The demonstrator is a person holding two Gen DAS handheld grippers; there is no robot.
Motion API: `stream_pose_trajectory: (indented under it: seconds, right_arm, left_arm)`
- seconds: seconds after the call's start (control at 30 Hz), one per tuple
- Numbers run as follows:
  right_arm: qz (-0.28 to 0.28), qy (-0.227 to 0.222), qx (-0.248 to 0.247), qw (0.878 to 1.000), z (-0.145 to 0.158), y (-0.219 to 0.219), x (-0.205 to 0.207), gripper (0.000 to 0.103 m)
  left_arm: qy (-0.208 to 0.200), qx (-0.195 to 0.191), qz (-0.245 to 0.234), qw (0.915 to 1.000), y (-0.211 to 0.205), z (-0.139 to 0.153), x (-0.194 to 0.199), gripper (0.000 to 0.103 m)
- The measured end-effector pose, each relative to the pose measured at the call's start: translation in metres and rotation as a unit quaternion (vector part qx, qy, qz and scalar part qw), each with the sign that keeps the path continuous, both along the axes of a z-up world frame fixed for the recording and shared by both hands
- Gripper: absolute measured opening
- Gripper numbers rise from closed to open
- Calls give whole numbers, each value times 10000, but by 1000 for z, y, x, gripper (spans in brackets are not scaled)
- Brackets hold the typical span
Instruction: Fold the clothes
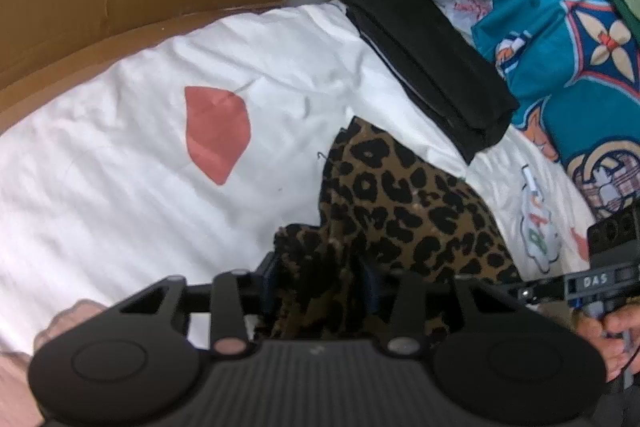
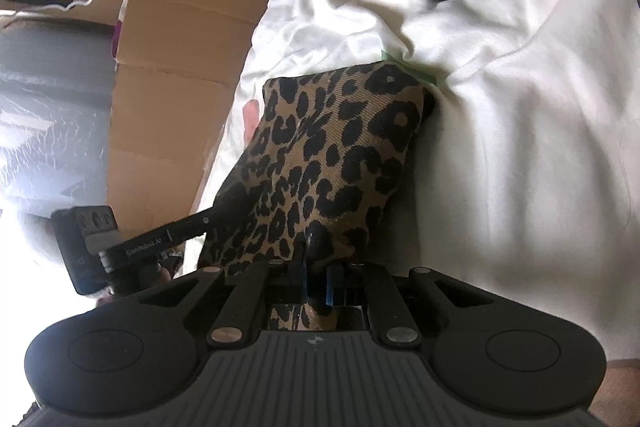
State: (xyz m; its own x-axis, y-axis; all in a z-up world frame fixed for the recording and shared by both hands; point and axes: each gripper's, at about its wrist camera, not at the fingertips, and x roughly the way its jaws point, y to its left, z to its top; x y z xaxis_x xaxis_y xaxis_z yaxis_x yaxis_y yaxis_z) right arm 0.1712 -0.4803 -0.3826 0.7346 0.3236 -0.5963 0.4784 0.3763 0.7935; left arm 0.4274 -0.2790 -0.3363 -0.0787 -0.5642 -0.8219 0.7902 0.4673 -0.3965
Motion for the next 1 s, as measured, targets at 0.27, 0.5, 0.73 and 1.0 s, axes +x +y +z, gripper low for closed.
stream_pose_trajectory:
  seconds: [0.27, 0.5, 0.73, 1.0]
  right_arm:
    - [-26, 100, -26, 9999, -2, 0, 0, 10]
    - [28, 146, -17, 9999, -7, 1, 5, 10]
    - [128, -30, -319, 9994, 4, 6, 6, 6]
    - [124, -78, -254, 9996, 4, 2, 7, 9]
  left_arm:
    - [60, 203, -78, 9997, -14, -11, -1, 73]
    - [-78, 103, -146, 9998, -19, -8, -5, 52]
    - [-221, 15, -234, 9995, -14, 7, -10, 41]
    - [62, 236, -267, 9993, -23, -10, -4, 62]
